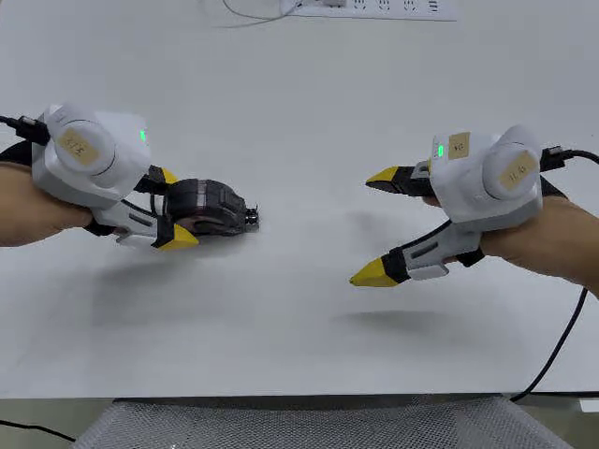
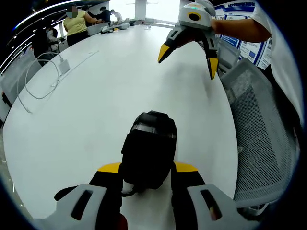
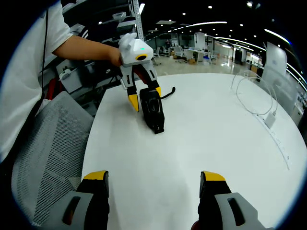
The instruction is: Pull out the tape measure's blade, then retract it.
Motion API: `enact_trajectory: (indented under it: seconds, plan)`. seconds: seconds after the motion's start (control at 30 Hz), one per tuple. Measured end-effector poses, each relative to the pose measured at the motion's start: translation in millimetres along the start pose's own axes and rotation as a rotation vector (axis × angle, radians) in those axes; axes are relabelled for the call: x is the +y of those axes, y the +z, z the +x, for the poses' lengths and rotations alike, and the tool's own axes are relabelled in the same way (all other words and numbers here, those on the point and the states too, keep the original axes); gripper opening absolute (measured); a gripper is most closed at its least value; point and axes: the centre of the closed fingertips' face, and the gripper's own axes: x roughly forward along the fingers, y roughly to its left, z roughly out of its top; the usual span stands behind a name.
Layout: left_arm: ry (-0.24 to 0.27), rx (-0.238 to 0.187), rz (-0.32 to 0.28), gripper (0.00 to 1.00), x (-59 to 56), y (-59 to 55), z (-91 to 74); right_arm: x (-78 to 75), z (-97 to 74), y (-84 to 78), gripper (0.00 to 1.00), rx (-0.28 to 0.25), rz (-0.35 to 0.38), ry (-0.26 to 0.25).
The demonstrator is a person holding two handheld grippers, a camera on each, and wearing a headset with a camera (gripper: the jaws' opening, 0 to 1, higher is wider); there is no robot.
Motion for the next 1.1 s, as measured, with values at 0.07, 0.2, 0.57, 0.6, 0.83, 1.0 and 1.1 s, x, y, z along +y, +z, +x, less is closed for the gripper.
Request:
enact_trajectory:
  seconds: [0.07,0.2,0.57,0.6,0.83,1.0,1.1]
  plan:
    - [0.0,0.005,0.001,0.34,0.2,-0.6,1.6,0.7,0.8,0.6,0.76,-0.002,0.0,0.002]
    - [0.005,0.012,0.009,0.33,0.7,-1.3,2.4,1.1,1.6,1.0,0.76,-0.004,0.0,0.004]
    - [0.013,0.029,0.039,0.3,1.7,-4.2,3.7,0.6,4.4,2.0,0.73,-0.018,0.011,0.003]
    - [0.011,0.03,0.042,0.3,1.7,-4.3,3.9,0.1,4.5,2.3,0.73,-0.02,0.015,0.003]
    - [0.011,0.036,0.064,0.3,2.6,-4.5,4.6,-2.0,6.6,7.5,0.7,-0.044,0.028,0.003]
    - [0.013,0.044,0.077,0.29,3.0,-4.7,5.4,-2.4,10.0,11.2,0.69,-0.063,0.015,-0.007]
    - [0.019,0.045,0.085,0.29,2.8,-4.3,5.3,-2.3,13.6,12.5,0.68,-0.07,0.002,-0.011]
